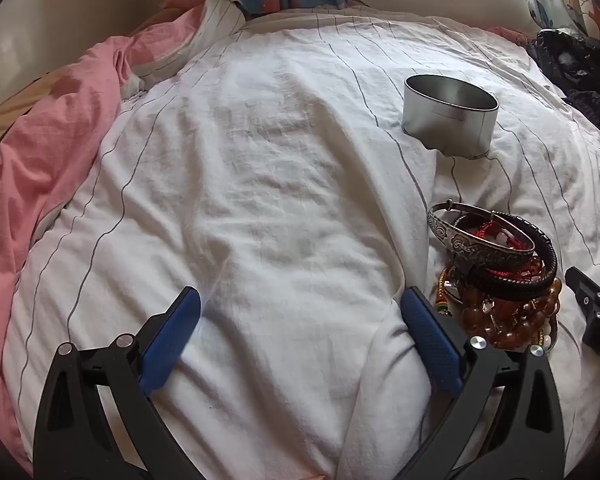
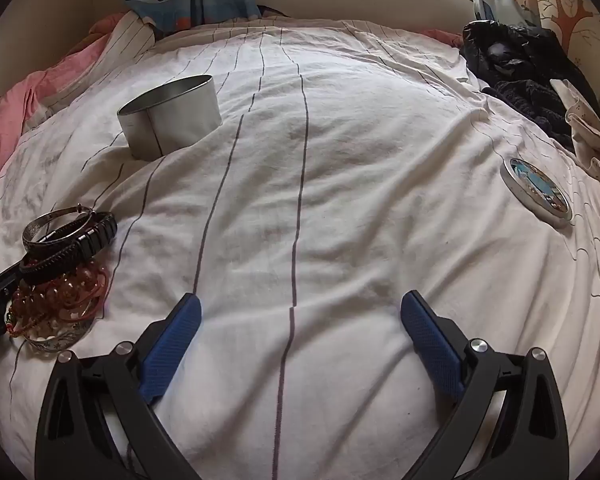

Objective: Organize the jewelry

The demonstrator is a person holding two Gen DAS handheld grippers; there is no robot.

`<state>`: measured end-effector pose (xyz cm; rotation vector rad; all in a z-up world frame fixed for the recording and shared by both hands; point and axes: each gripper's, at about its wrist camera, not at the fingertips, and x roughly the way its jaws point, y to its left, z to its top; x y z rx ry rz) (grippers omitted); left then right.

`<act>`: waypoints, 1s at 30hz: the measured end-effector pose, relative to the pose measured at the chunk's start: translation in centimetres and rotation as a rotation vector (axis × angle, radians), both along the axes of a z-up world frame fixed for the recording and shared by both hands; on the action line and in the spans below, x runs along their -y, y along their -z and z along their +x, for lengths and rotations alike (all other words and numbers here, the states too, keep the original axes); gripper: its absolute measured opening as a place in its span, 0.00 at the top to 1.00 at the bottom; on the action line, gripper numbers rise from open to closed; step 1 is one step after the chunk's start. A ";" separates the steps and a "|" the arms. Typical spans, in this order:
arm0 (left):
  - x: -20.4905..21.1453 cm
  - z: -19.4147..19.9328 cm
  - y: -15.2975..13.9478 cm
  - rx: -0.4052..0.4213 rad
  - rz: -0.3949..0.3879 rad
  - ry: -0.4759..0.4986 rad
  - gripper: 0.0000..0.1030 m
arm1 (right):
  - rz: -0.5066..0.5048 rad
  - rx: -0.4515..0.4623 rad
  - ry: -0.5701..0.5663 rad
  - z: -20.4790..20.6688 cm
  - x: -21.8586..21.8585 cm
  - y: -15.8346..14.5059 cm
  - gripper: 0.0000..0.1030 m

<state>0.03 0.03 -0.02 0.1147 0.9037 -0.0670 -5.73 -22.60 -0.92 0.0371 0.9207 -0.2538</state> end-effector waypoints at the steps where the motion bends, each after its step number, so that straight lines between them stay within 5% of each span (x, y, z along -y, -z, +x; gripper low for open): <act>1: 0.0 0.0 0.0 -0.002 -0.002 0.000 0.06 | -0.009 0.000 0.000 0.0 -0.1 0.0 0.07; 30: -0.1 -0.2 0.2 0.003 0.019 -0.005 0.06 | -0.026 -0.002 0.000 0.4 -0.4 0.1 0.07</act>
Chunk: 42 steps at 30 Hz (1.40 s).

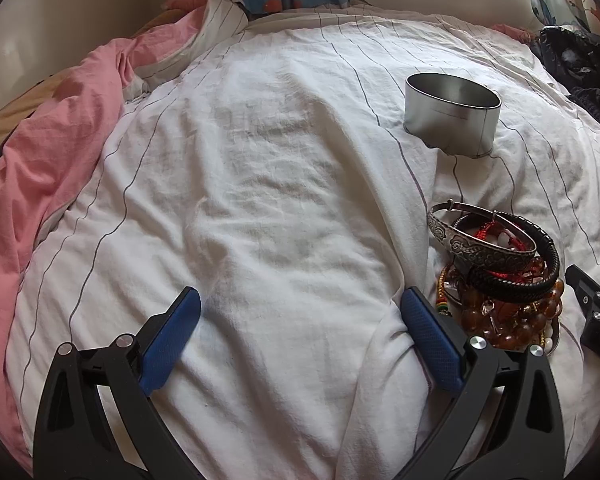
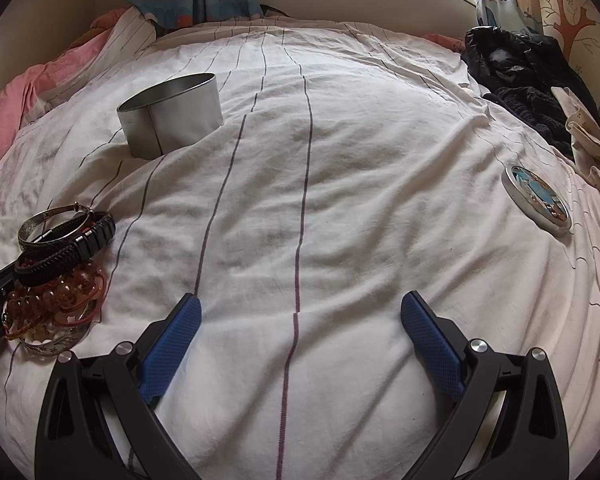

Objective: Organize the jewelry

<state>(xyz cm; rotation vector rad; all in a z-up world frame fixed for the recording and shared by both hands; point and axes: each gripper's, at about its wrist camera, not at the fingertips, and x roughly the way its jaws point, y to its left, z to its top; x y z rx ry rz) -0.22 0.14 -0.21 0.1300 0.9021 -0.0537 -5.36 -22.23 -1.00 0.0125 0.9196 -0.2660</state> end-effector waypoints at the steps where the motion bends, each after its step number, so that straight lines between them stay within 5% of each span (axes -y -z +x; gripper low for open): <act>1: 0.0 0.0 0.0 0.000 0.000 0.000 0.06 | 0.000 0.000 0.000 0.0 0.0 0.0 0.07; 42: 0.0 0.2 0.1 -0.002 -0.003 -0.001 0.06 | 0.014 -0.003 0.000 0.2 0.0 0.1 0.07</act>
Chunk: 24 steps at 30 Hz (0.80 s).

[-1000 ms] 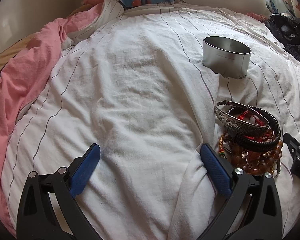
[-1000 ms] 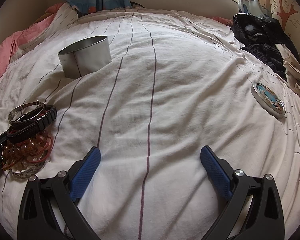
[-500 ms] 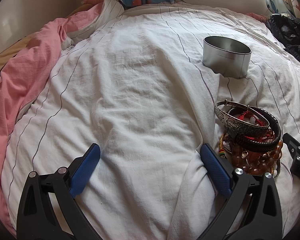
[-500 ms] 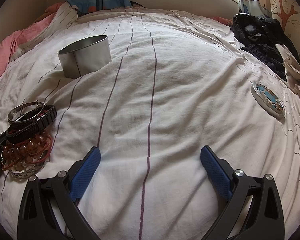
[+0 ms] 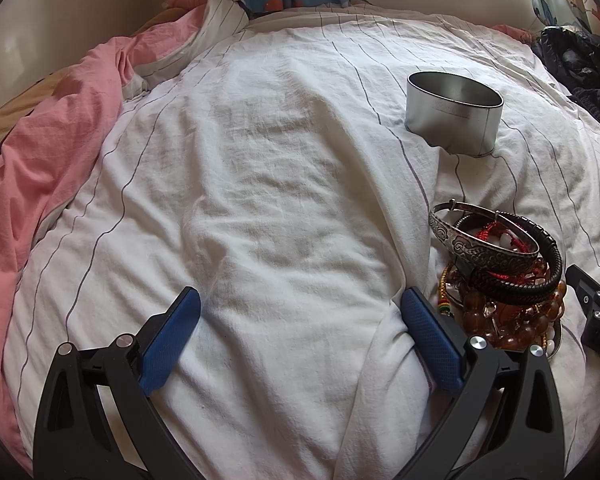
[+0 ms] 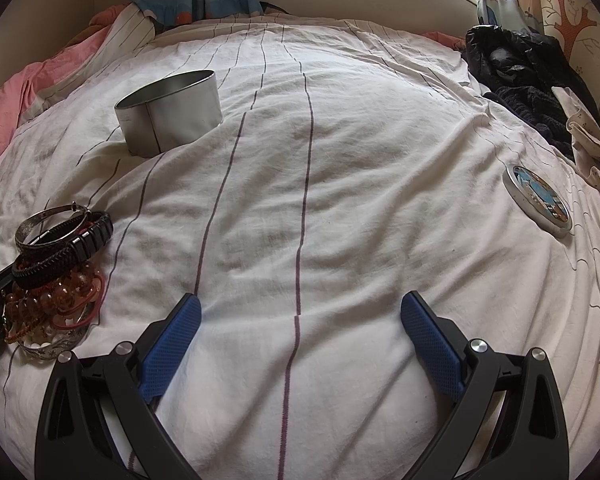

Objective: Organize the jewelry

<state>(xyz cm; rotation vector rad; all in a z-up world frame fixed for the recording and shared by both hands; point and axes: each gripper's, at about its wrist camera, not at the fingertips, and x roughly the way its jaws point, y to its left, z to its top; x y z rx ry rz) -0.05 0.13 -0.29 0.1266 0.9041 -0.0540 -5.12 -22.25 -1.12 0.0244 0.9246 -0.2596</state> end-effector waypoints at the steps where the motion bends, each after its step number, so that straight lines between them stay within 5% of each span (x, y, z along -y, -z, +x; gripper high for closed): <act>1: 0.0 0.0 0.0 0.000 0.000 0.000 0.06 | 0.004 0.000 -0.001 -0.1 0.2 0.1 0.07; 24: 0.0 -0.1 -0.2 0.007 -0.006 0.003 0.06 | -0.022 0.027 -0.007 -0.6 -0.3 -0.2 0.07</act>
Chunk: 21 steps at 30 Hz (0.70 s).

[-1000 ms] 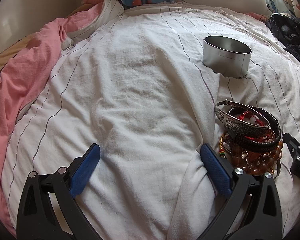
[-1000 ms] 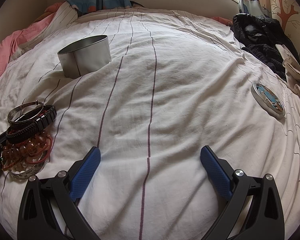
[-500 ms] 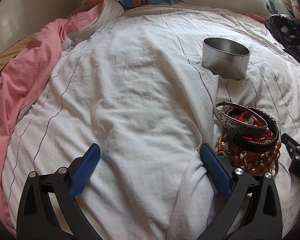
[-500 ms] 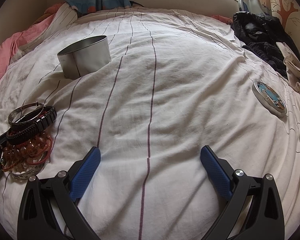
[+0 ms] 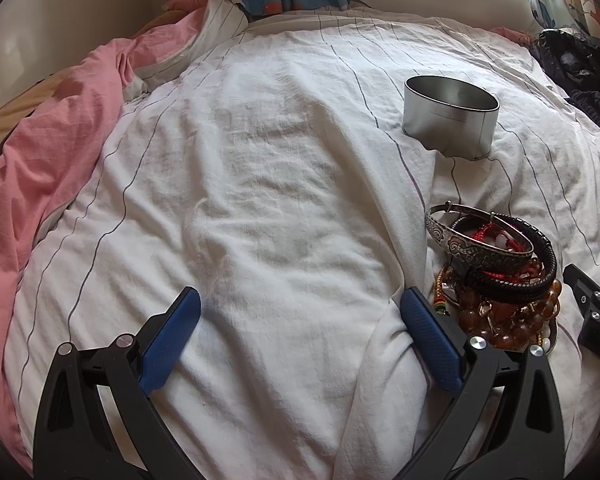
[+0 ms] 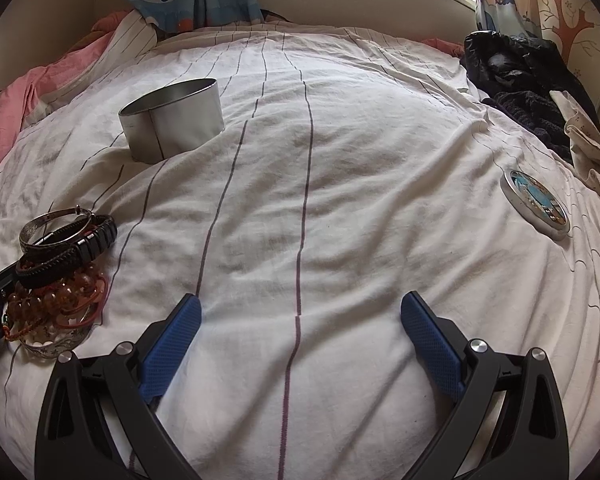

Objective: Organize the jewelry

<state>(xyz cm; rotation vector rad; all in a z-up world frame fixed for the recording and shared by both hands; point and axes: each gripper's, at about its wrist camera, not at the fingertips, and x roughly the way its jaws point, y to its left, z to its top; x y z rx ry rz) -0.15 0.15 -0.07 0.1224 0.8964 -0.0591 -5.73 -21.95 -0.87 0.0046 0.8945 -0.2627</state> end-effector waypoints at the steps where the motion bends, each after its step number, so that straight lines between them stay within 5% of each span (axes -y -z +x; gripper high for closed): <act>1: 0.0 0.0 0.0 0.000 -0.001 0.000 0.06 | -0.002 0.000 0.000 0.0 -0.1 0.0 0.07; 21: 0.0 -1.0 -2.0 0.061 0.000 0.018 0.06 | -0.009 0.008 -0.001 -0.1 -0.4 -0.3 0.07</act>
